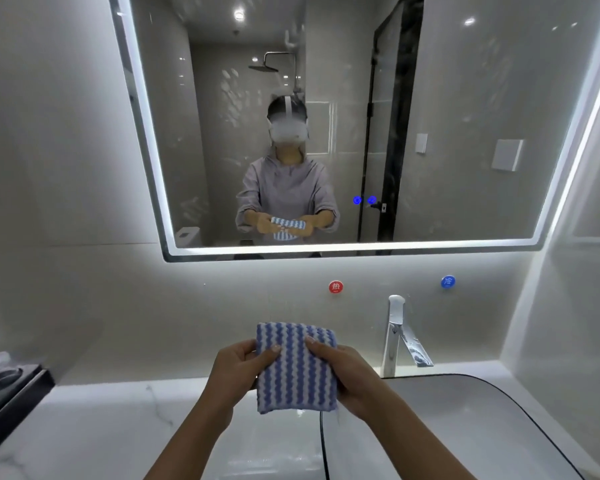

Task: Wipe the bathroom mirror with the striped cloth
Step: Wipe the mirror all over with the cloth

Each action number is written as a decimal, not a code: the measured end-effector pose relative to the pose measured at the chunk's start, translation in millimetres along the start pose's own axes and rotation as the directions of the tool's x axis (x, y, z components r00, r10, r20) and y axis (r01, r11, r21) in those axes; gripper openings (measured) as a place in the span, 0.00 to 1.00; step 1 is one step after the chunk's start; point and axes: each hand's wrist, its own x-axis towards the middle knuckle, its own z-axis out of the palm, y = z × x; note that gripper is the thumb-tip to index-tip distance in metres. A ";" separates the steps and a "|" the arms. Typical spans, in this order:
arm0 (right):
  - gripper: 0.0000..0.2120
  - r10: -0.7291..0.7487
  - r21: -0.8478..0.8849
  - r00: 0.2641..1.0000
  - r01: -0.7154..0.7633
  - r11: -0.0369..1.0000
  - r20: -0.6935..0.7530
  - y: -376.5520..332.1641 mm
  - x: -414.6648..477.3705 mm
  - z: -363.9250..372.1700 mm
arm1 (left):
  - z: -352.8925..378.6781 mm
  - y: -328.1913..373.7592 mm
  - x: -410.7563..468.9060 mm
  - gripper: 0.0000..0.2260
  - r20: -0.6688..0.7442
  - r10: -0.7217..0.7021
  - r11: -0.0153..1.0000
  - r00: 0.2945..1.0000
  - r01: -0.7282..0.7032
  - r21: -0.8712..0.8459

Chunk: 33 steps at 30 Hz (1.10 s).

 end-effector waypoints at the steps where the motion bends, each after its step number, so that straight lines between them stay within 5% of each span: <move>1: 0.19 -0.002 -0.007 1.000 0.002 1.000 -0.008 -1.0 1.5 1.0 | -1.4 1.0 2.1 0.11 0.000 0.002 1.000 1.000 -0.002 -0.003; 15: 0.17 -0.016 -0.112 0.999 0.012 0.994 -0.034 -24.5 38.9 -14.9 | 14.1 4.5 39.7 0.06 -0.016 0.031 0.998 0.999 -0.032 -0.048; 23: 0.23 0.046 0.049 0.983 -0.056 0.997 0.177 -23.8 68.0 0.7 | -11.0 5.5 61.8 0.07 -0.050 0.027 0.999 0.998 -0.029 -0.033; 27: 0.15 0.100 0.109 0.941 -0.142 0.984 0.322 -21.2 84.3 20.4 | -39.6 7.3 73.0 0.07 -0.030 0.014 1.000 0.999 -0.015 -0.019; 33: 0.24 0.172 0.064 0.950 -0.195 0.979 0.260 -5.1 114.1 76.4 | -105.5 6.9 93.5 0.06 0.017 -0.033 0.999 0.999 0.032 0.004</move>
